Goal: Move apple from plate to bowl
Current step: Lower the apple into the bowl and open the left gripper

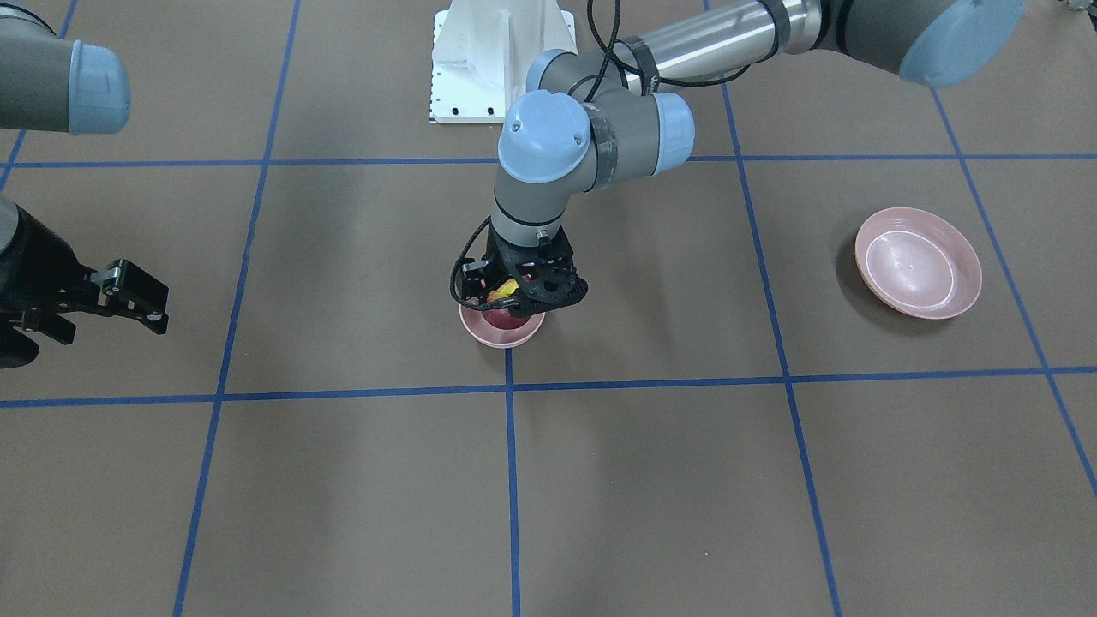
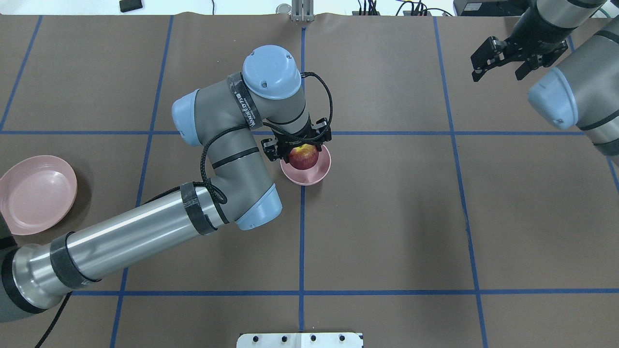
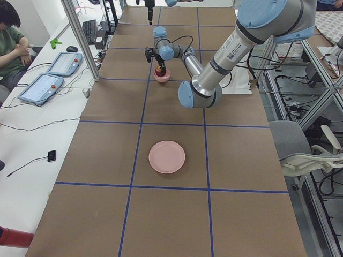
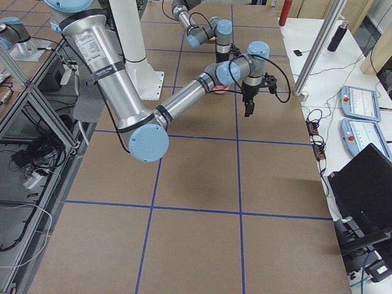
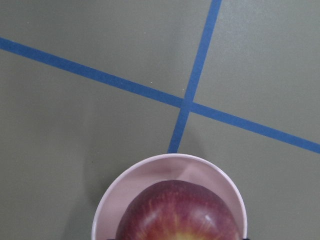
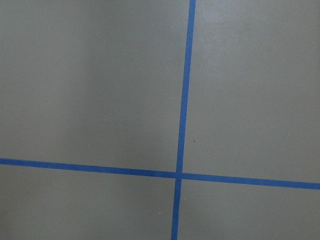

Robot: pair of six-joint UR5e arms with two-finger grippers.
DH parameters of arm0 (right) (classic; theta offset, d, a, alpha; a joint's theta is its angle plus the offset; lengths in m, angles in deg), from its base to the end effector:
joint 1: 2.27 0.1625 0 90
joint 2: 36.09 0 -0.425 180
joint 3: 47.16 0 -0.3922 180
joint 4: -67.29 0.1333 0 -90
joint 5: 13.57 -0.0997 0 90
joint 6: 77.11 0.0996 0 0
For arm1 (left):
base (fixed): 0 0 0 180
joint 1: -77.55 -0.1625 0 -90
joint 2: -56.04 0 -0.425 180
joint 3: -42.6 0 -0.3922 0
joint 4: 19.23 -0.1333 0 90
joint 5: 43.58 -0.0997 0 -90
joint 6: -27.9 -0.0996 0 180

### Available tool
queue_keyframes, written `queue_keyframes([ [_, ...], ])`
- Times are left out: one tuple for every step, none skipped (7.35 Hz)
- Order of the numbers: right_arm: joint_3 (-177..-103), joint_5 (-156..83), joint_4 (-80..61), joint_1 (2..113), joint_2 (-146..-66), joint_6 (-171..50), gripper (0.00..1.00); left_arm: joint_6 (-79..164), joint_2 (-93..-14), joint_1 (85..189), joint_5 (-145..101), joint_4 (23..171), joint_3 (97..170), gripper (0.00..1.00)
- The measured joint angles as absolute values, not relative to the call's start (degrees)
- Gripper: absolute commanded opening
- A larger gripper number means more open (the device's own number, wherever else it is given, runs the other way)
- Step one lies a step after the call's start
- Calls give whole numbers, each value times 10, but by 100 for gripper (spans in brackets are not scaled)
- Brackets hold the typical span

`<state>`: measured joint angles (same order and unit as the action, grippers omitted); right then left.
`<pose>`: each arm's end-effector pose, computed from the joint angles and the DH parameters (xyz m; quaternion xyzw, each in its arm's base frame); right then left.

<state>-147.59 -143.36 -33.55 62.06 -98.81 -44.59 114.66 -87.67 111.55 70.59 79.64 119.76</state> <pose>-0.2096 -0.5967 0.3235 0.0300 -0.3955 -0.0243 0.9177 0.5890 -0.5089 0.1401 -0.0487 0.4504 -0.1504 0.8787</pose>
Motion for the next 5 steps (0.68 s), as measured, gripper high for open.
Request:
queue_keyframes([
  [-1476,-1436,-335,621,-988,-446,100,1161,-877,1116,701,796,1200,98],
  [-1476,-1435,-335,621,-989,-446,100,1172,-877,1116,691,796,1201,98],
  [-1476,-1433,-335,621,-991,-446,100,1178,-877,1116,684,796,1204,98],
  [-1477,-1434,-334,621,-994,-447,100,1178,-876,1116,681,795,1209,98],
  [-1477,-1432,-330,621,-995,-446,100,1176,-871,1118,678,794,1224,98],
])
